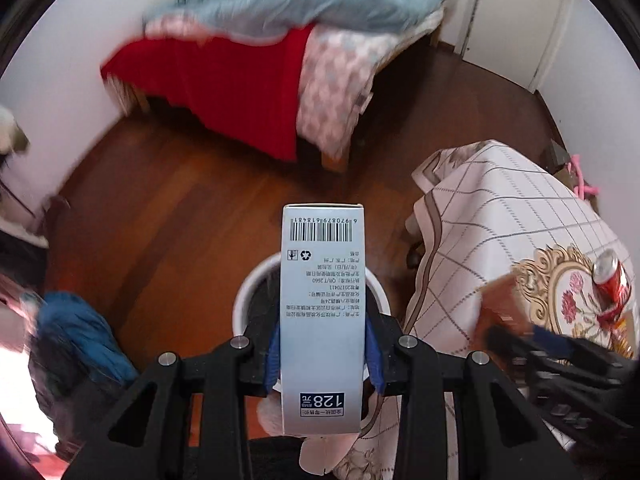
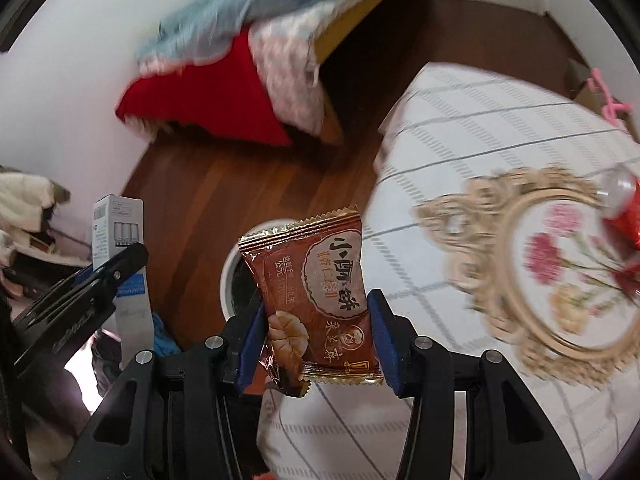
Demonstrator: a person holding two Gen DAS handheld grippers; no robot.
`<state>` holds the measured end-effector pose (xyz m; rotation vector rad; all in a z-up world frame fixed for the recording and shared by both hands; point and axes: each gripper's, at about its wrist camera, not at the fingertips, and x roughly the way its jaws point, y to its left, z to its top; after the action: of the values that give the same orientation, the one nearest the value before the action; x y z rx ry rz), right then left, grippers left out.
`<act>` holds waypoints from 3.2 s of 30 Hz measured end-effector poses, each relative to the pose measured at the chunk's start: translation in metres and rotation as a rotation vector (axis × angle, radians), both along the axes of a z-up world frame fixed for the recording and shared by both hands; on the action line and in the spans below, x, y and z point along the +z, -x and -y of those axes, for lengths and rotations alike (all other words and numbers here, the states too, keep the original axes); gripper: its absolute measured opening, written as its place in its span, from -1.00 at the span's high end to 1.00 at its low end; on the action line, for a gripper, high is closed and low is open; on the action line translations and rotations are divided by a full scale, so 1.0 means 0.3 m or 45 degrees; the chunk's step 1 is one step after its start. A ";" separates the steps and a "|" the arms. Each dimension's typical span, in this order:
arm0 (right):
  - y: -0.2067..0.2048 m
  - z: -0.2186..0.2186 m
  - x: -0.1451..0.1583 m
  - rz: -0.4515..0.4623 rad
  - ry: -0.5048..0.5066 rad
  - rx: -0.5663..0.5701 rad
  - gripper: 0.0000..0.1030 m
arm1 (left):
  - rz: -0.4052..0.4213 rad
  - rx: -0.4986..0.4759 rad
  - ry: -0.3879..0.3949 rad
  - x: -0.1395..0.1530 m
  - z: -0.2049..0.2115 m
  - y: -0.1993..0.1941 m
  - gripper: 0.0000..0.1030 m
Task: Collect trash
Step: 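Carry both items over the white bin and release them, then move both tools back over the table, then grasp the Pure Milk carton with the left tool while the right tool grasps the clear cup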
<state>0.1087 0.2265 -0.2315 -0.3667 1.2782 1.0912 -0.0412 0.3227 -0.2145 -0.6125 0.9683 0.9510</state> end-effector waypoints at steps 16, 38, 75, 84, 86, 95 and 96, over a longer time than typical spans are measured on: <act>0.158 -0.467 -0.409 -0.052 0.302 0.193 -0.28 | 0.131 0.236 0.351 -0.252 -0.278 0.214 -0.73; 0.220 -0.343 -0.240 0.106 0.343 0.231 -1.00 | -0.140 0.230 0.128 -0.132 -0.139 0.289 -0.92; -0.259 1.027 0.201 0.069 0.064 -0.534 -1.00 | -0.113 -0.464 -0.001 -0.007 0.703 -0.241 -0.92; -0.574 1.170 -0.055 -0.087 0.095 -0.770 -0.57 | -0.261 -0.671 0.098 -0.225 0.826 -0.510 -0.92; -0.599 1.159 -0.085 -0.110 0.086 -0.779 -0.55 | -0.270 -0.674 0.103 -0.235 0.818 -0.526 -0.92; -0.620 1.073 -0.149 -0.096 0.126 -0.708 0.16 | -0.326 -0.685 0.079 -0.265 0.789 -0.582 -0.92; -0.613 1.085 -0.138 -0.085 0.125 -0.702 0.16 | -0.328 -0.699 0.061 -0.255 0.798 -0.586 -0.92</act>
<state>0.2927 -0.0989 -0.2730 -0.0390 1.3859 0.5771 0.1347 0.0834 -0.2911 -0.2381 1.3065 0.5214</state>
